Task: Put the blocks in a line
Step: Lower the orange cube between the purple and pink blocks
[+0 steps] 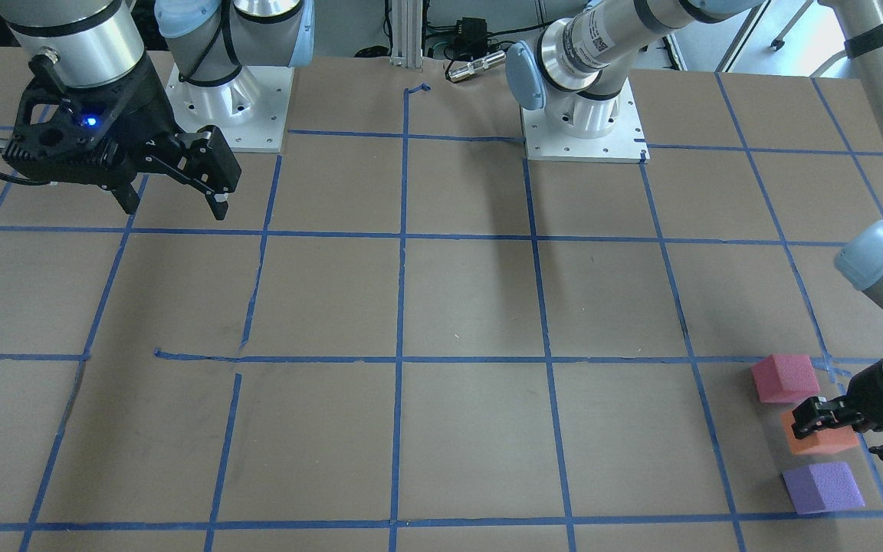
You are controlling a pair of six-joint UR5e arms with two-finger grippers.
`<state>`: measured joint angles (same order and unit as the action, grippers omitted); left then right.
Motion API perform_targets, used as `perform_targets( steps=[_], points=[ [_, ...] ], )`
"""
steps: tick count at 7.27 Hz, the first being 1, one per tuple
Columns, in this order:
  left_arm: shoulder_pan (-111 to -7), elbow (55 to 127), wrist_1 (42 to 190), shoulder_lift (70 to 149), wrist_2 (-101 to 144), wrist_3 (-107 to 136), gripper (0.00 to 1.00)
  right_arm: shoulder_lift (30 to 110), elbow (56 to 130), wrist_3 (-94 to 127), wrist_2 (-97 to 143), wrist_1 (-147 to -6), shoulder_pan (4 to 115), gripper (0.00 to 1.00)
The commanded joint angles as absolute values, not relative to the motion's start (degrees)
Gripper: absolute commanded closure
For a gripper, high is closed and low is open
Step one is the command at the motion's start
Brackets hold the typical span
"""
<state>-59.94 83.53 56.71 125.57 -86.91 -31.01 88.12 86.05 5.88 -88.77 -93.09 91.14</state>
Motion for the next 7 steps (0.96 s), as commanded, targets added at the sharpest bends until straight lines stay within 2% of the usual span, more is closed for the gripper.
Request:
perform_targets(
  steps=[1, 7],
  points=[
    [-59.9, 84.4, 56.6, 125.7, -86.8, -30.8, 1.0, 88.4, 86.0, 5.8, -88.8, -93.0, 91.2, 0.0],
    [-59.3, 84.5, 56.6, 126.1, -87.1, -31.1, 1.0, 88.3, 86.0, 5.3, -88.9, -92.9, 91.1, 0.0]
  ],
)
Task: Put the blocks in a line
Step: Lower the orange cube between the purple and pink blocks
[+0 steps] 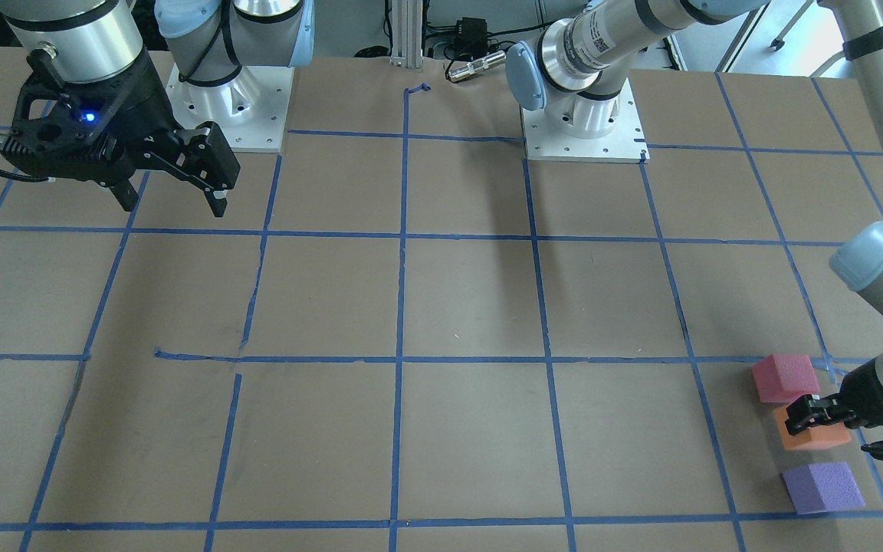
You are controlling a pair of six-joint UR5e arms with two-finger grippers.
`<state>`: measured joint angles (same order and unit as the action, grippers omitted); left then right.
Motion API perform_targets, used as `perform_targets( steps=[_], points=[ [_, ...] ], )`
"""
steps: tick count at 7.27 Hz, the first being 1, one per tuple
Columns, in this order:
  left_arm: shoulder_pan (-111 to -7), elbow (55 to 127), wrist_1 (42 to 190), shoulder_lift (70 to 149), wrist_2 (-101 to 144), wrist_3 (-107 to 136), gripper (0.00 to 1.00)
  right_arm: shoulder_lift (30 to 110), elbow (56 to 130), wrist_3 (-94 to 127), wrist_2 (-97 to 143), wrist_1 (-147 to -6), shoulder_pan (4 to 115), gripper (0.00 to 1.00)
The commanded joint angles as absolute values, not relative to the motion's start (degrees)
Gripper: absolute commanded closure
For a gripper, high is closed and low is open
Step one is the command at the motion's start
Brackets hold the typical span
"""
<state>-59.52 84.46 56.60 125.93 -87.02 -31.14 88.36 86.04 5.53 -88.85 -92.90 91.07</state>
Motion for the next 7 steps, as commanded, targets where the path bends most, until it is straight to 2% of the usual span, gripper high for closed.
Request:
perform_targets(
  steps=[1, 4, 6, 7],
  points=[
    [-59.3, 84.5, 56.6, 126.1, -87.2, -31.0, 1.0, 88.4, 86.0, 5.2, -88.9, -92.9, 91.1, 0.0],
    [-59.3, 84.6, 56.7, 126.6, -87.2, -30.4, 1.0, 88.3, 86.1, 5.1, -89.0, -92.9, 91.1, 0.0],
    [-59.3, 84.6, 56.7, 126.7, -87.1, -30.4, 0.91, 88.3, 86.1, 5.0, -89.0, -93.0, 91.1, 0.0],
    [-59.3, 85.0, 56.6, 126.7, -87.0, -30.7, 0.82, 88.3, 86.1, 5.0, -89.0, -92.9, 91.1, 0.0]
  ],
)
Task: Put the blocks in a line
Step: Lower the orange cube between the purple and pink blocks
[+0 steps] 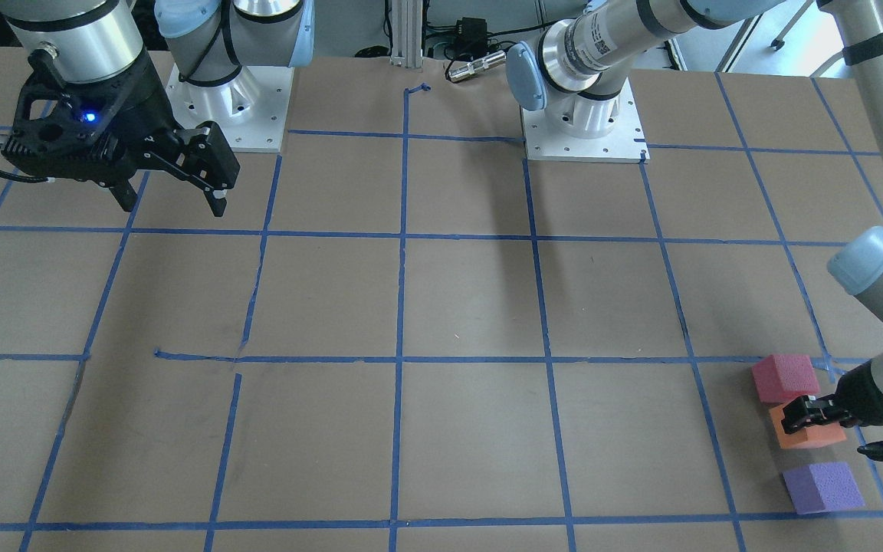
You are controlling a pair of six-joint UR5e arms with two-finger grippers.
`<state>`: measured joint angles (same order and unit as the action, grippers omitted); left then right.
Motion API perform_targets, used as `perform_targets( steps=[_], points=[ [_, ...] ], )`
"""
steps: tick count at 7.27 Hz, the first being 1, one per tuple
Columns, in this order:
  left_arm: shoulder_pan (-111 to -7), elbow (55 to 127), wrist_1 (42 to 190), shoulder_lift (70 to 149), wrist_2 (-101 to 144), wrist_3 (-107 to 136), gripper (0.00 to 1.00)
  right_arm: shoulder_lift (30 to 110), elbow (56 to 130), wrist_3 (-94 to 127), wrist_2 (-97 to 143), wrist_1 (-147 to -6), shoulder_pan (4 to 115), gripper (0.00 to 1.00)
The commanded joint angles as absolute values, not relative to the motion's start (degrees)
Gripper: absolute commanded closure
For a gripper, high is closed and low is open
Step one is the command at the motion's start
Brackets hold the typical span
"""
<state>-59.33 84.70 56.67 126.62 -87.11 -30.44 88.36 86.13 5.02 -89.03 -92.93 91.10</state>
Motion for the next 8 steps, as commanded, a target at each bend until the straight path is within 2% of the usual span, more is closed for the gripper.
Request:
perform_targets(
  steps=[1, 2, 6, 8],
  points=[
    [-59.3, 85.4, 56.0, 126.6, -87.0, -30.9, 0.52, 88.3, 86.1, 5.0, -89.7, -93.0, 91.1, 0.0],
    [-59.3, 86.0, 54.5, 126.6, -87.0, -31.0, 0.01, 88.3, 86.1, 4.9, -90.1, -92.9, 91.1, 0.0],
    [-59.3, 87.5, 52.0, 124.6, -87.3, -31.0, 0.0, 88.3, 86.1, 5.0, -90.1, -92.9, 91.1, 0.0],
    [-60.4, 86.8, 63.0, 116.9, -87.2, -30.5, 0.0, 88.3, 86.1, 5.0, -90.1, -92.9, 91.1, 0.0]
  ],
)
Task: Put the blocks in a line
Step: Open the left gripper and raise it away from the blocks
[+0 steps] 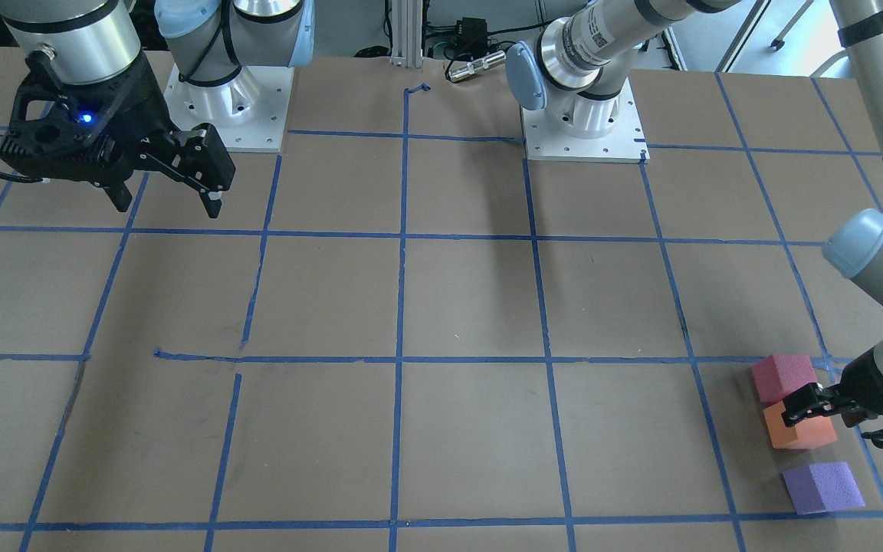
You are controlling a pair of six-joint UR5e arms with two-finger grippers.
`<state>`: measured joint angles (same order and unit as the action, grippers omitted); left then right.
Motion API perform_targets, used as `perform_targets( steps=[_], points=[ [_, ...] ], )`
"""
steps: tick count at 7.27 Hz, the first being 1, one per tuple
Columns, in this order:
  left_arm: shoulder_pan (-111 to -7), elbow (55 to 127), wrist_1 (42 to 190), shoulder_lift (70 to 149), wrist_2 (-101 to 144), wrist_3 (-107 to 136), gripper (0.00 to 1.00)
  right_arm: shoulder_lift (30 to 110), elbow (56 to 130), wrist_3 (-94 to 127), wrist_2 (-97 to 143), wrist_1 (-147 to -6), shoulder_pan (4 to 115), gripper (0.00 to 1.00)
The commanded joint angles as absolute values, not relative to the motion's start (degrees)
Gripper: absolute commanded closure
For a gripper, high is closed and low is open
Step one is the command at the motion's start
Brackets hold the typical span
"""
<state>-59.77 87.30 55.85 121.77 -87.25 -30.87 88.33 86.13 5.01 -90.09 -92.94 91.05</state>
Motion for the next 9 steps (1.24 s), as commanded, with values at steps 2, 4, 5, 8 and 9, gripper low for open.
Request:
perform_targets(
  steps=[2, 4, 5, 8, 9],
  points=[
    [-62.5, 86.0, 77.6, 105.3, -86.8, -30.2, 0.0, 88.3, 86.1, 5.0, -90.1, -93.0, 91.1, 0.0],
    [-68.3, 86.9, 85.4, 96.7, -87.6, -24.7, 0.0, 88.3, 86.1, 5.0, -90.2, -93.0, 91.0, 0.0],
    [-71.9, 86.8, 86.9, 94.9, -87.5, -15.4, 0.0, 88.3, 86.1, 5.0, -90.3, -93.0, 91.0, 0.0],
    [-89.5, 87.1, 86.6, 93.1, -91.0, 0.8, 0.0, 88.3, 86.1, 5.0, -90.3, -93.0, 91.0, 0.0],
    [-91.4, 87.3, 86.4, 93.3, -90.9, 1.0, 0.0, 88.3, 86.1, 5.0, -90.3, -93.0, 91.0, 0.0]
  ],
)
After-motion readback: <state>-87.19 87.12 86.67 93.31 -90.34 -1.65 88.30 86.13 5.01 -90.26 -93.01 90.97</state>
